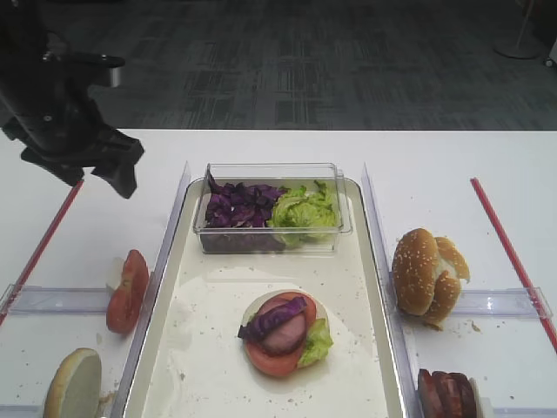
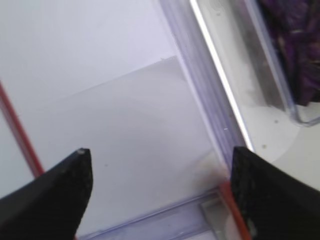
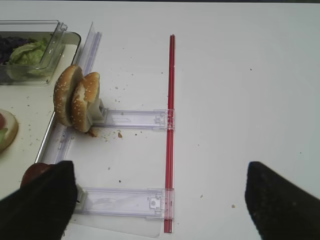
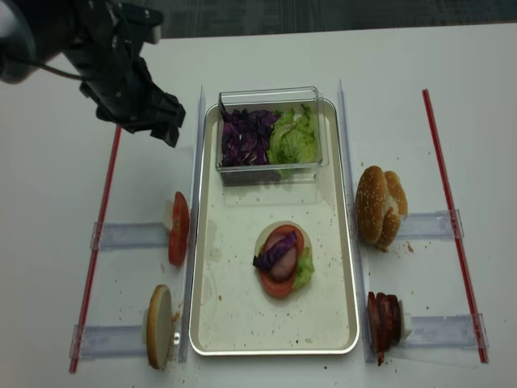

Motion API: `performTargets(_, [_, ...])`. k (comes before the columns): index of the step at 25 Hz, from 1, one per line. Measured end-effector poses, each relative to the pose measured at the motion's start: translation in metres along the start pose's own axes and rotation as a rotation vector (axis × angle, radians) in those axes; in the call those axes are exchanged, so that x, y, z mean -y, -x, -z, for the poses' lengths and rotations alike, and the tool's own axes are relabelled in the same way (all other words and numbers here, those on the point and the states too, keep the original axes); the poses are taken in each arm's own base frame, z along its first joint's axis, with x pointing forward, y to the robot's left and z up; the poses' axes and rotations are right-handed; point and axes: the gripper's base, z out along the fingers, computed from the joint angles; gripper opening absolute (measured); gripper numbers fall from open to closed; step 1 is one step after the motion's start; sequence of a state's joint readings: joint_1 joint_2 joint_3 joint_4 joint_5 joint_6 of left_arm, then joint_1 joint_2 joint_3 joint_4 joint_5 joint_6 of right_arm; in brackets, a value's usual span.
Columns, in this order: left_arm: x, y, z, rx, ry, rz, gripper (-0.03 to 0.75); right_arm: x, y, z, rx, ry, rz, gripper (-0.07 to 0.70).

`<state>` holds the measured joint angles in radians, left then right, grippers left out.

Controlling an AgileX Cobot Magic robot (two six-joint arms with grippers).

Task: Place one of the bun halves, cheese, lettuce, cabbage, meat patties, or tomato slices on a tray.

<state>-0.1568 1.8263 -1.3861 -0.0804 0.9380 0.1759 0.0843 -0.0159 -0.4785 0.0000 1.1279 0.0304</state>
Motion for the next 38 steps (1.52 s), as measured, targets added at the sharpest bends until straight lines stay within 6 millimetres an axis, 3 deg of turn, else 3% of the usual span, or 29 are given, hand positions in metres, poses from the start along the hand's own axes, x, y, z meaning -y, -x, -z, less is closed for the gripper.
performTargets(9, [-0.085, -0.019, 0.008, 0.011, 0.069, 0.241, 0.525, 0.000, 0.000, 0.000, 0.000, 0.000, 0.000, 0.692])
performTargets(13, [-0.105, -0.027, 0.012, 0.012, 0.085, 0.304, 0.525, 0.000, 0.000, 0.000, 0.000, 0.000, 0.000, 0.692])
performTargets(24, [-0.100, -0.036, 0.013, -0.057, 0.059, 0.310, 0.525, 0.000, 0.000, 0.000, 0.000, 0.000, 0.000, 0.692])
performTargets(31, [-0.085, -0.072, 0.014, -0.099, 0.050, 0.317, 0.525, 0.000, 0.000, 0.000, 0.000, 0.000, 0.000, 0.692])
performTargets(38, [-0.063, -0.110, 0.047, -0.047, 0.064, 0.320, 0.525, 0.000, 0.000, 0.000, 0.000, 0.000, 0.000, 0.692])
